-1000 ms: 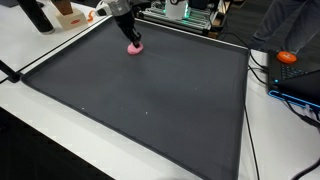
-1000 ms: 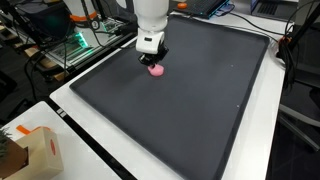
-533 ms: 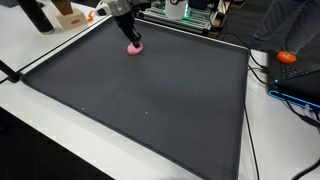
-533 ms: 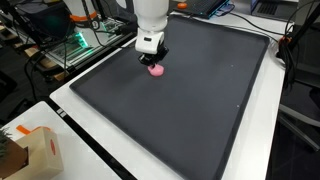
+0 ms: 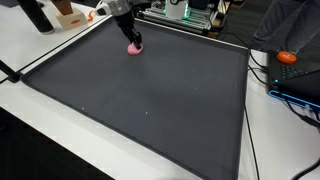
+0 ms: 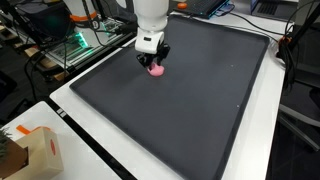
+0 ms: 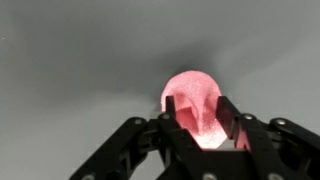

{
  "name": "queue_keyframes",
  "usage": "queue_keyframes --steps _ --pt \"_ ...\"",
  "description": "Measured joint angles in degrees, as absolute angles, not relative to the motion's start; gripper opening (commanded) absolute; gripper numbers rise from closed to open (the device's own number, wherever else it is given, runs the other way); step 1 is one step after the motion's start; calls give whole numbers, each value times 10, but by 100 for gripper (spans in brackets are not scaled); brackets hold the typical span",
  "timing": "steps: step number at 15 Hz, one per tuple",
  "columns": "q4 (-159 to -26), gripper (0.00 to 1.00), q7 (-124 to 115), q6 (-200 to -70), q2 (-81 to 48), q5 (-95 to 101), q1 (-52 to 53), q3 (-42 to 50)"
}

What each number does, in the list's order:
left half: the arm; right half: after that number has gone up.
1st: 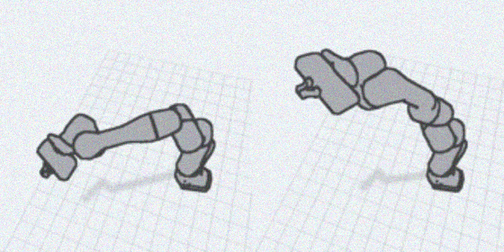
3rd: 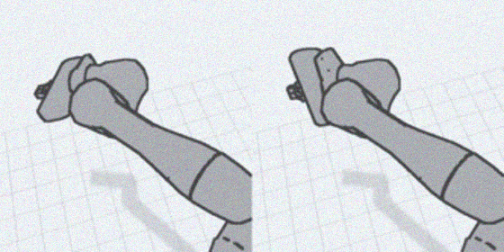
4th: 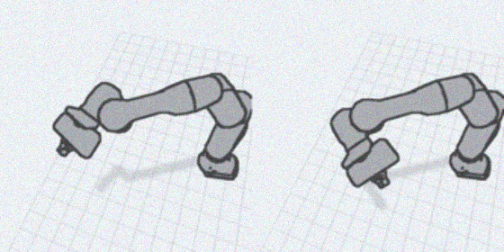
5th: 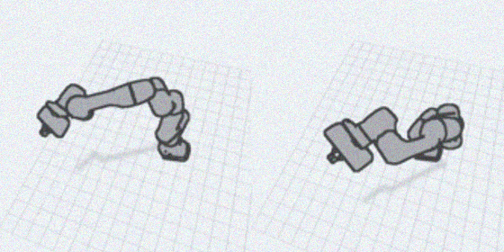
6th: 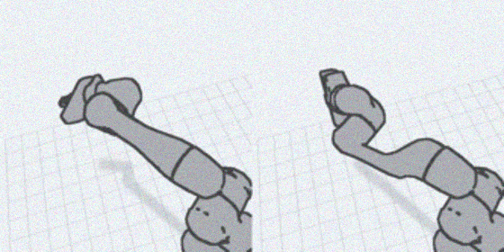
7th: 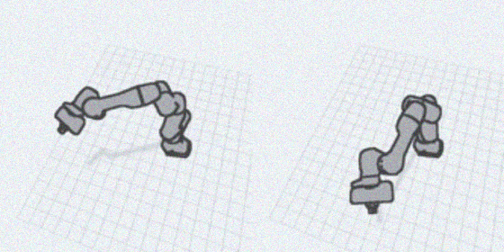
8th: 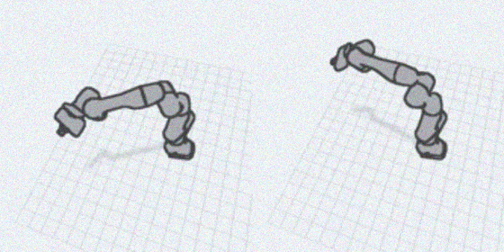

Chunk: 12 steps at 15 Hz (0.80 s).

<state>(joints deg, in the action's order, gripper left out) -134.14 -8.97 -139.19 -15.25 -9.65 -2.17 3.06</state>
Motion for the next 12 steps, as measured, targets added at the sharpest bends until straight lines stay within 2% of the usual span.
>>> queue_keyframes --steps 2,3,12 --pt "-1341 95 -90 -1392 -151 -97 -22 31" --pt "-1341 99 -90 -1392 -151 -96 -22 31" --pt "-1331 100 -90 -1348 -117 -10 -21 35"
